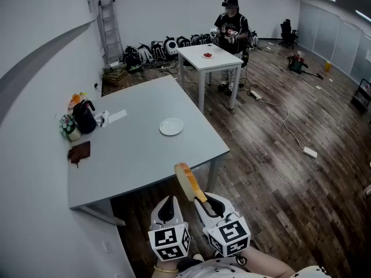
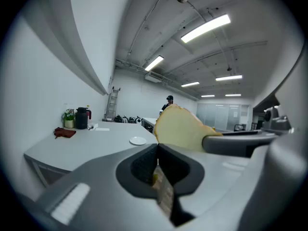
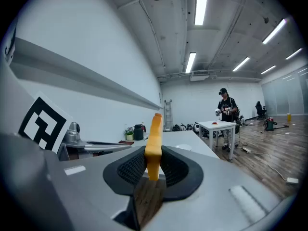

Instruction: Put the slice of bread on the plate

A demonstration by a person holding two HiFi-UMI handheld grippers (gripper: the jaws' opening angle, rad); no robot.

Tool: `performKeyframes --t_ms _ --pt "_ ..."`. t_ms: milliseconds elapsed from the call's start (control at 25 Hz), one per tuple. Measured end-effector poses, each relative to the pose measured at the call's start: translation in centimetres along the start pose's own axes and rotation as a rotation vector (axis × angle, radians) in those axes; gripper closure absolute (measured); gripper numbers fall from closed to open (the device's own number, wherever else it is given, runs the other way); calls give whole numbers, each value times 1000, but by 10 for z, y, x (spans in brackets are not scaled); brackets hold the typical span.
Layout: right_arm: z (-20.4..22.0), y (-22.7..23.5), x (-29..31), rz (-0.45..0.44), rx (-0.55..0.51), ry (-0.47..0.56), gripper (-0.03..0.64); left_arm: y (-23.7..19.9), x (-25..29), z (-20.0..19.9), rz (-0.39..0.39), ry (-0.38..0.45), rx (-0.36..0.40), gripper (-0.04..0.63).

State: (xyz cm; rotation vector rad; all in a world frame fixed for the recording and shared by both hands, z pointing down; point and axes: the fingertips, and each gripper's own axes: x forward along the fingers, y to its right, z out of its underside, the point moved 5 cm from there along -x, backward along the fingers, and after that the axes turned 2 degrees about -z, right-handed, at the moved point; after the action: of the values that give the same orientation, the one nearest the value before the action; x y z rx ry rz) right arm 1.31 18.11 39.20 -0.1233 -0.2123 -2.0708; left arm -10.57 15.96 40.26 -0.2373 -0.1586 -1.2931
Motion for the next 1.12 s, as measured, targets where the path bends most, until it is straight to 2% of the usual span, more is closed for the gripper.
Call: performKeyframes --t_ms 320,520,800,1120 --pt "17 -7 4 37 27 -33 534 -14 1 16 26 -31 -15 588" --pt "23 6 22 50 54 -47 534 -25 22 22 17 -47 -10 588" --pt "10 49 87 15 31 -54 534 -41 91 6 -15 -31 -12 588" --pt "-34 123 173 -27 11 -45 534 -47 195 -44 -48 2 -19 588"
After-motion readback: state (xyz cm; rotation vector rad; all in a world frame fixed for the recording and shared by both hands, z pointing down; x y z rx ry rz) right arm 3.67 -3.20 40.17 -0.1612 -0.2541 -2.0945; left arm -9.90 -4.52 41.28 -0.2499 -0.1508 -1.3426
